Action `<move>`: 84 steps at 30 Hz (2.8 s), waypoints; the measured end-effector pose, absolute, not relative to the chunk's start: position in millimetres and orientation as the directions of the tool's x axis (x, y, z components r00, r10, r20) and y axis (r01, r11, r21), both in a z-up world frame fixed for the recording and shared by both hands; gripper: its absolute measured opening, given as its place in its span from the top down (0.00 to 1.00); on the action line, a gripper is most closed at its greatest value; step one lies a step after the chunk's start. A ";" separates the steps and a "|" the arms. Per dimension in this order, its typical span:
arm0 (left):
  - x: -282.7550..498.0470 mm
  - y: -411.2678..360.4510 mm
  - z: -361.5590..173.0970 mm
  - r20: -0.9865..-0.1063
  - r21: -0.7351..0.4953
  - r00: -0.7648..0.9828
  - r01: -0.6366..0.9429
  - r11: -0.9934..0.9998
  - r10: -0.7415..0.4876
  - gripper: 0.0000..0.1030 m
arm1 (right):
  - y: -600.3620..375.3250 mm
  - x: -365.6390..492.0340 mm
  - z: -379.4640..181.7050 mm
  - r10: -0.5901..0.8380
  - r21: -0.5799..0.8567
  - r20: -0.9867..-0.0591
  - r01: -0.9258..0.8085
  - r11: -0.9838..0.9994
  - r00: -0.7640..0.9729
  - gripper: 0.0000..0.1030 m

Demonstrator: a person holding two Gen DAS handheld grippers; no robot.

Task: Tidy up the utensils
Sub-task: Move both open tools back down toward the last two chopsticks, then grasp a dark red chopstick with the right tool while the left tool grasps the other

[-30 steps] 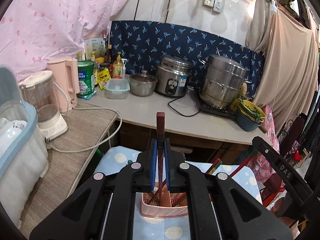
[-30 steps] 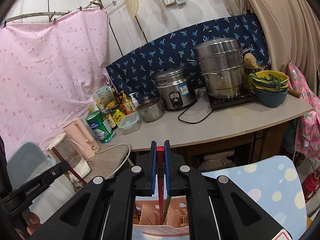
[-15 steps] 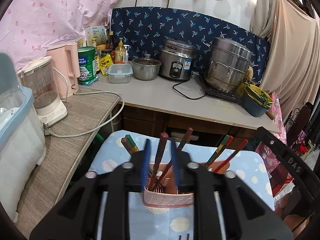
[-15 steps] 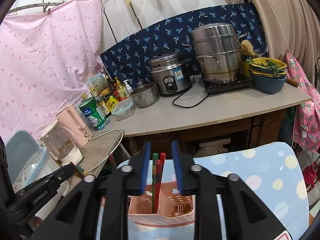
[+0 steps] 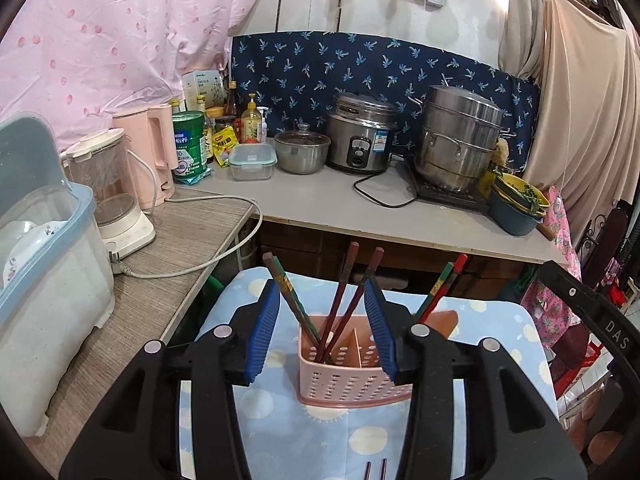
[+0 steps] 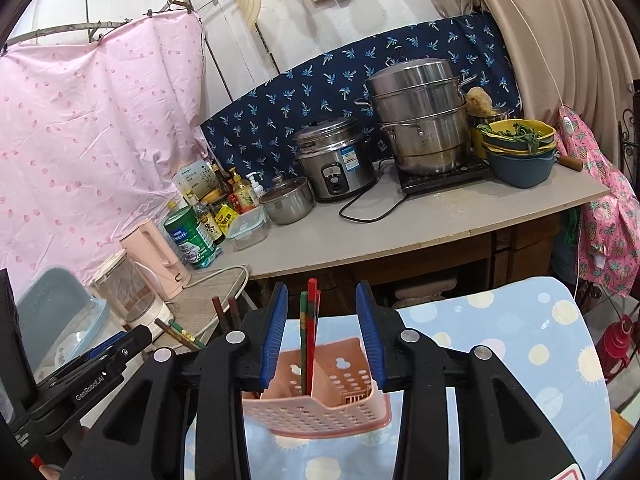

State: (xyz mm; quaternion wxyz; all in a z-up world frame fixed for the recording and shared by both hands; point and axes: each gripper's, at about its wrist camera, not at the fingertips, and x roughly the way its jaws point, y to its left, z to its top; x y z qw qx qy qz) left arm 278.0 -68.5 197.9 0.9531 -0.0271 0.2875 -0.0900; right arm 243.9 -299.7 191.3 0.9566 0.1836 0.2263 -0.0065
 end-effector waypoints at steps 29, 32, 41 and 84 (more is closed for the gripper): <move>159.3 -40.9 108.4 -0.675 -0.072 0.714 0.184 0.980 -0.184 0.59 | -269.7 107.5 114.9 0.061 0.283 -0.568 0.126 0.951 0.820 0.66; 149.6 -37.0 91.2 -0.703 -0.072 0.690 0.175 0.982 -0.174 0.59 | -262.7 93.6 99.4 0.056 0.255 -0.597 0.123 0.959 0.800 0.66; 115.8 -26.8 39.7 -0.761 -0.015 0.639 0.160 0.987 -0.115 0.59 | -244.7 49.2 45.7 0.065 0.203 -0.691 0.107 0.973 0.720 0.66; 68.4 -32.3 -6.1 -0.814 -0.010 0.567 0.210 0.978 -0.130 0.45 | -180.8 11.1 -34.3 0.089 0.129 -0.793 0.024 0.991 0.603 0.94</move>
